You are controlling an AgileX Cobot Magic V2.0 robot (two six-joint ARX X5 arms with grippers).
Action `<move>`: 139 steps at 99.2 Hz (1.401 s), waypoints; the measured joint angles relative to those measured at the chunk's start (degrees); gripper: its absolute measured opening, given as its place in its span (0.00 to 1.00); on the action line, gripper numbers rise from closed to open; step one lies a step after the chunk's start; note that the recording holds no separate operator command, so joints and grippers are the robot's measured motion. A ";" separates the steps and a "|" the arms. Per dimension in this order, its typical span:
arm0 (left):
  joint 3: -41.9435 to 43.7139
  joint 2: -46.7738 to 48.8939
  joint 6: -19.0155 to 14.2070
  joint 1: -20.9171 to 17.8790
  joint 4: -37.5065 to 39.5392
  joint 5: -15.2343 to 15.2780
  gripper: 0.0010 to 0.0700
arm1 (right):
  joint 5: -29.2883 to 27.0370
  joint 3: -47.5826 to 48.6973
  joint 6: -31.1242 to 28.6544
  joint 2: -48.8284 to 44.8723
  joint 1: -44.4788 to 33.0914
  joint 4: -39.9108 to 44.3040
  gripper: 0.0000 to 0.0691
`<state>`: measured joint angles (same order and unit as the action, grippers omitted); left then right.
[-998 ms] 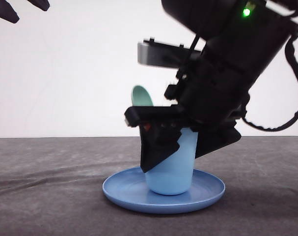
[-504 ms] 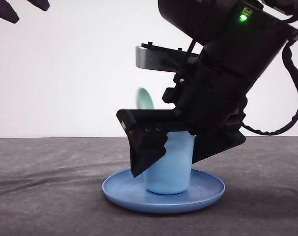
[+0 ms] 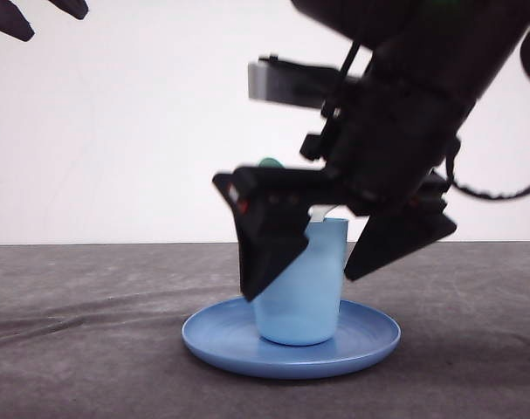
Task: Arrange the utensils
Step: 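Lower the cup onto the center of the blue plate with the right gripper, then open the right gripper and raise it away from the cup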
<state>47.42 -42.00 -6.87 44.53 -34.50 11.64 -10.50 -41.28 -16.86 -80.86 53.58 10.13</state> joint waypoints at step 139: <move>0.00 0.02 -3.02 0.00 4.04 -1.07 0.55 | -7.76 -17.73 3.96 28.59 -0.02 20.04 0.94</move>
<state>47.42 -41.98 -9.89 44.53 -30.46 10.57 -18.26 -59.00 -12.91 -52.27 53.56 30.17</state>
